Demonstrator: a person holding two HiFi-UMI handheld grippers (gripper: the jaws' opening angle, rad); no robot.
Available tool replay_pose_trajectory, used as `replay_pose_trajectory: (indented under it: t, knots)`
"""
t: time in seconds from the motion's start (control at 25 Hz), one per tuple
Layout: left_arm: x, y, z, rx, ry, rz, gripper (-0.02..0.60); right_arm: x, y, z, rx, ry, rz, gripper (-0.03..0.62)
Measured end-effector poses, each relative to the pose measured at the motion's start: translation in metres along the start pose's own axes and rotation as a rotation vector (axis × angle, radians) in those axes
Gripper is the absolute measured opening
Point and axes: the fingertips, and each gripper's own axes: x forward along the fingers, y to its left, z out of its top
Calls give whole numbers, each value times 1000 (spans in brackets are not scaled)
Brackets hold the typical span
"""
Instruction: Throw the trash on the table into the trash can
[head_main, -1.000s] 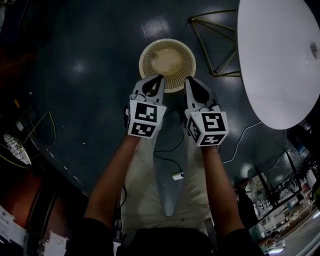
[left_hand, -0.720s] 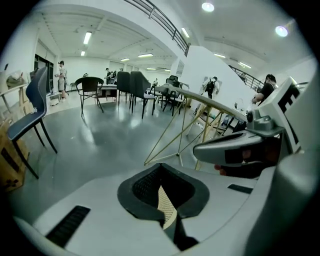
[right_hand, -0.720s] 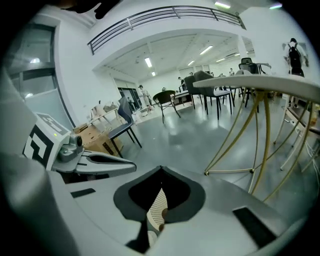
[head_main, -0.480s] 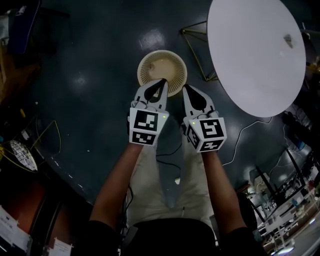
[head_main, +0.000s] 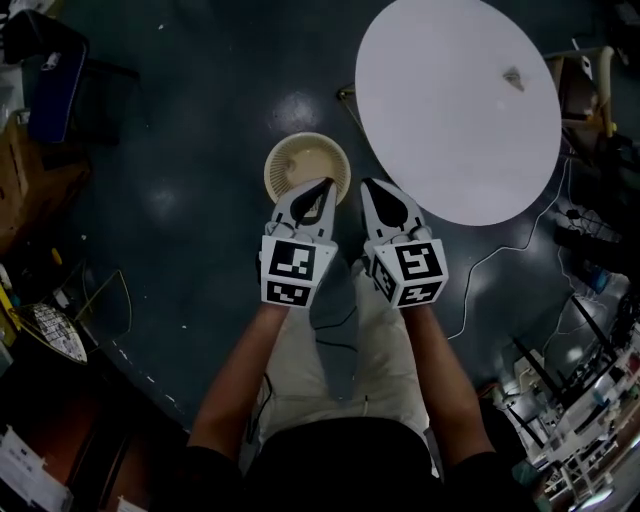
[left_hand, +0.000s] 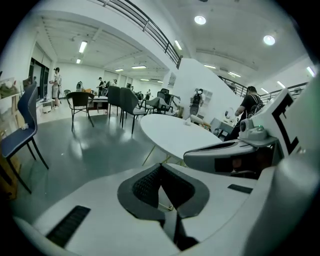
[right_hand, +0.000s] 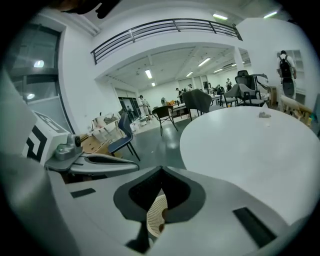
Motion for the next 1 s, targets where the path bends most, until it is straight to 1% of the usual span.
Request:
replay_pose_trajectory:
  t: [0.2,0.44,0.64,0.84,1.0]
  knots:
    - [-5,-33,32,7,-24,-12,15,-30,-17,21,-4,-18,-10,18]
    - [3,-89,66,62,-31,-53,15,-74,-51,34,4,-26,-41,18]
    - [14,-121,91,74,-59,-85,15,-100,-76,46,21,-47,-71,18]
    - [36,-154,107,96,-56,-100,15,-119,-114,53,34,-62,-91,18]
    - [50,-172,112,109,-46,-108,15,-128,-141,59,41,-73,-109,18]
